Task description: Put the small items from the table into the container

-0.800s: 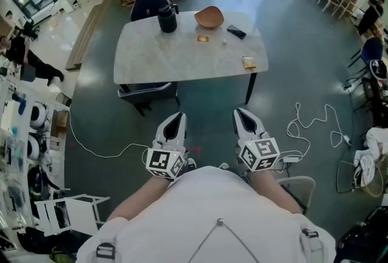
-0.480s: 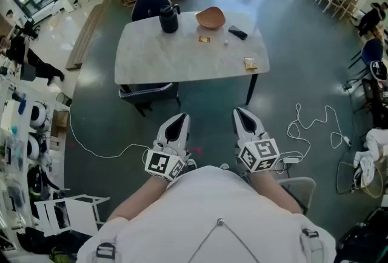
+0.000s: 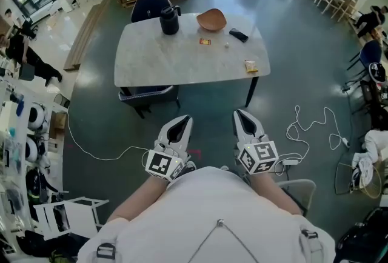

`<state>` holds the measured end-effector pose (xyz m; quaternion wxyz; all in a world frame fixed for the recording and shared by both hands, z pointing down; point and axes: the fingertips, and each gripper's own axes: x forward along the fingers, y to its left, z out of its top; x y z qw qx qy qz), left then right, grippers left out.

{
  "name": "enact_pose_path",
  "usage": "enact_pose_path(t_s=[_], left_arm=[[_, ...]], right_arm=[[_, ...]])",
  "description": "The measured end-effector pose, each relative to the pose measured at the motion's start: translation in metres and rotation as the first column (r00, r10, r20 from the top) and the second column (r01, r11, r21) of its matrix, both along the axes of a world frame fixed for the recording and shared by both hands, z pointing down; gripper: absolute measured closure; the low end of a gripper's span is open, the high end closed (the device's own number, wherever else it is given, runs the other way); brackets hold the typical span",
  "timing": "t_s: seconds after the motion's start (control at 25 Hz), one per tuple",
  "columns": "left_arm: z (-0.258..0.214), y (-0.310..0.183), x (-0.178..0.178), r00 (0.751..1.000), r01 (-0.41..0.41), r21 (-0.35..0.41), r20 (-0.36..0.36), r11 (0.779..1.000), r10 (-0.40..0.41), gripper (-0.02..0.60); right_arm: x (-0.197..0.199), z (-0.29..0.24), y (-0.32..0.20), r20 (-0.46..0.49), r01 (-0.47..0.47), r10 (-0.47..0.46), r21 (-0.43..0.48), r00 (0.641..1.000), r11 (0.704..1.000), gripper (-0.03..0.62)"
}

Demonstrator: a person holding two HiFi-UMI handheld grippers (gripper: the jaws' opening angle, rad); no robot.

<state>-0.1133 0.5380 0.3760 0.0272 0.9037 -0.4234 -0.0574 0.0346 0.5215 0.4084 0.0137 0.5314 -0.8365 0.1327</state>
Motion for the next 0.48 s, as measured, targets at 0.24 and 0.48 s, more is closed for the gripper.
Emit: enact_pose_path(t_s=[0.24, 0.48], left_arm=[[0.01, -0.015, -0.014, 0.999, -0.021, -0.044, -0.03, 0.999, 0.02, 0.577], [0.016, -0.03, -0.029, 0.998, -0.038, -0.056, -0.061, 0.998, 0.034, 0.577]], right_arm=[[-0.017, -0.001, -0.009, -0.006, 0.019, -0.019, 0.001, 1.0, 1.0, 0.565], [-0.037, -0.005, -0.018, 0.036, 0.041, -0.042, 0.015, 0.998, 0.999, 0.565]])
